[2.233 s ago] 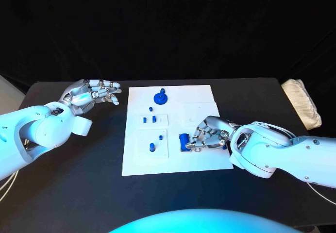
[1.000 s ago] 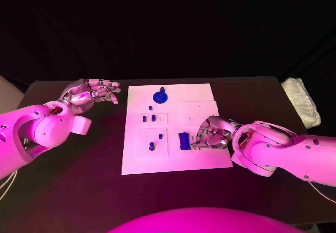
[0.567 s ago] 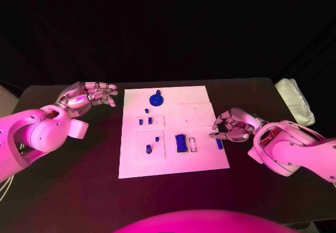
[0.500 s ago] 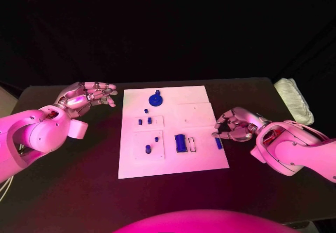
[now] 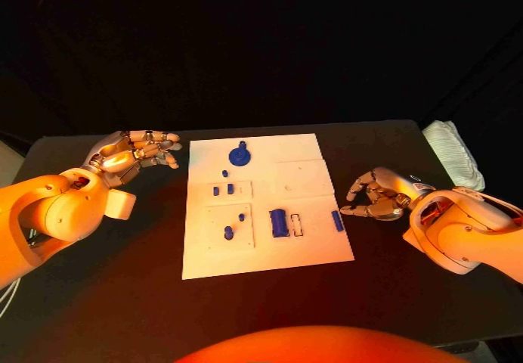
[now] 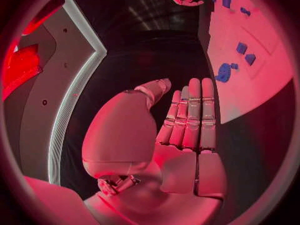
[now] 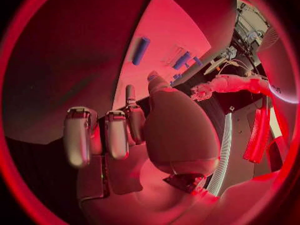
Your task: Assemble the parts on the task board
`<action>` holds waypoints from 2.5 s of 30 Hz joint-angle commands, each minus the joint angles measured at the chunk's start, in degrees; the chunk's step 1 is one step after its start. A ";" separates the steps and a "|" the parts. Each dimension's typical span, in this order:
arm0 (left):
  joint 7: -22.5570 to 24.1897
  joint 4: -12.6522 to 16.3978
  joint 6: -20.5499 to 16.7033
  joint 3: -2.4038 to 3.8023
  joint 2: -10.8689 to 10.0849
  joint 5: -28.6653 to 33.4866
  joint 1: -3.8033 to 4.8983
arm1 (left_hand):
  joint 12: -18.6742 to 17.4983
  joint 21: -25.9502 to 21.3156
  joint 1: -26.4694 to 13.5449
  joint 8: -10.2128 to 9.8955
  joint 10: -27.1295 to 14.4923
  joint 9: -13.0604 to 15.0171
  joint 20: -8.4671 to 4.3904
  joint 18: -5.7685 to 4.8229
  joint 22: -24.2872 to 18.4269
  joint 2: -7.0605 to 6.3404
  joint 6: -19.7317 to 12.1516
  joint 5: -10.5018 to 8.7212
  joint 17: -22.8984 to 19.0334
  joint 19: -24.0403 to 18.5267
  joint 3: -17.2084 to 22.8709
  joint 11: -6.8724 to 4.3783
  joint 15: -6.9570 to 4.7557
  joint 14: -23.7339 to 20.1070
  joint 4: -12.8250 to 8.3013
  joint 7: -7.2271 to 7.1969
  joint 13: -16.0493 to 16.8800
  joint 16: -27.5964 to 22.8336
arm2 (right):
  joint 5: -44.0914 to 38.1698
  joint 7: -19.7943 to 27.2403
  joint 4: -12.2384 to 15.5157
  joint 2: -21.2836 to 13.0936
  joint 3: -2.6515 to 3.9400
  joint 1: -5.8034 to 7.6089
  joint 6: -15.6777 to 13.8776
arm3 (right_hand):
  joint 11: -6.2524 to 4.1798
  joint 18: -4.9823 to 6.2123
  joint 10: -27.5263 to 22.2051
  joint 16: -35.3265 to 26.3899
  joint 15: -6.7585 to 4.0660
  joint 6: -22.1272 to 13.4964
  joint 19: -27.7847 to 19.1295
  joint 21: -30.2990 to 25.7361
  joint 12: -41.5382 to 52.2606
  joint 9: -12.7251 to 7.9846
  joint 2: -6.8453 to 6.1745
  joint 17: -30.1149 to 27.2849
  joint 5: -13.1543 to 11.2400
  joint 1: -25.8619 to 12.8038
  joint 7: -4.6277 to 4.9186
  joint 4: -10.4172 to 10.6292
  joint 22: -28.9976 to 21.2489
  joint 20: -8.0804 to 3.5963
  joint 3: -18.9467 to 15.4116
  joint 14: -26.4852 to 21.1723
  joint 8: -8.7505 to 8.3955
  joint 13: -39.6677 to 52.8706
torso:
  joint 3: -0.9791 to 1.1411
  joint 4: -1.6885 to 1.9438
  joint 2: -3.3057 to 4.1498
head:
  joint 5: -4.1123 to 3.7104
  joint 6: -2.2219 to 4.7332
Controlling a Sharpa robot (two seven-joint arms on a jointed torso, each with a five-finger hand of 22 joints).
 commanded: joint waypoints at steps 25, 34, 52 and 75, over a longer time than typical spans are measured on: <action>0.51 -0.01 0.97 0.03 0.02 0.58 -0.23 | -0.21 -0.23 -0.48 -0.18 -0.06 -0.08 0.25 0.24 -0.17 -0.17 -0.45 -0.30 0.14 0.21 -0.10 0.08 0.43 0.06 0.29 -0.01 -0.02 -0.33 | -4.19 -6.28 -2.00 4.99 -0.47 -2.51 6.98 | -1.13 0.16 1.05 0.65 -0.85 2.79 3.06 1.67 1.38 0.29 1.74 6.03 -1.35 4.61 -1.24 -0.66 13.21 -0.73 3.42 4.24 0.56 8.11 | -0.08 0.07 0.06 | 0.01 -0.41; 0.42 -0.01 0.96 0.03 -0.02 0.58 -0.23 | -0.20 -0.30 -0.43 -0.17 -0.06 -0.08 0.25 0.25 -0.22 -0.12 -0.45 -0.29 0.16 0.26 -0.09 0.07 0.42 0.06 0.31 -0.02 -0.01 -0.33 | -5.92 -7.45 -2.57 5.68 -0.53 -2.64 7.65 | -1.51 0.05 1.03 0.77 -1.19 3.88 3.29 2.15 1.37 -0.04 0.31 6.43 3.49 9.08 -1.57 -3.01 13.36 -1.18 15.34 4.31 0.07 8.17 | -0.08 0.08 0.04 | 0.04 -0.42; 0.13 0.00 0.84 0.03 -0.07 0.58 -0.23 | -0.20 -0.30 -0.43 -0.17 -0.06 -0.08 0.25 0.25 -0.22 -0.12 -0.45 -0.29 0.16 0.26 -0.09 0.07 0.42 0.06 0.31 -0.02 -0.01 -0.33 | -8.35 -9.06 -0.46 6.66 -0.54 -2.41 5.55 | -1.67 -0.13 1.44 1.02 -1.32 3.51 3.66 3.03 1.59 1.48 -3.00 7.04 11.08 0.63 -1.76 -5.48 13.60 -1.24 24.72 4.44 1.33 8.30 | -0.19 0.13 -0.02 | 0.18 -0.36; 0.00 0.01 0.71 0.03 0.05 0.58 -0.23 | -0.19 -0.43 -0.35 -0.16 -0.09 -0.07 0.24 0.27 -0.33 -0.10 -0.47 -0.28 0.22 0.35 -0.08 0.07 0.41 0.03 0.33 -0.02 -0.01 -0.34 | -0.34 -10.12 1.65 12.39 -0.47 0.33 4.69 | -1.98 -0.56 3.03 1.91 -1.59 4.30 4.53 5.16 5.07 2.59 -2.79 8.66 13.17 -8.33 -2.15 -2.14 14.17 -1.52 23.34 4.81 2.45 10.21 | -0.19 0.10 0.02 | 0.39 -0.43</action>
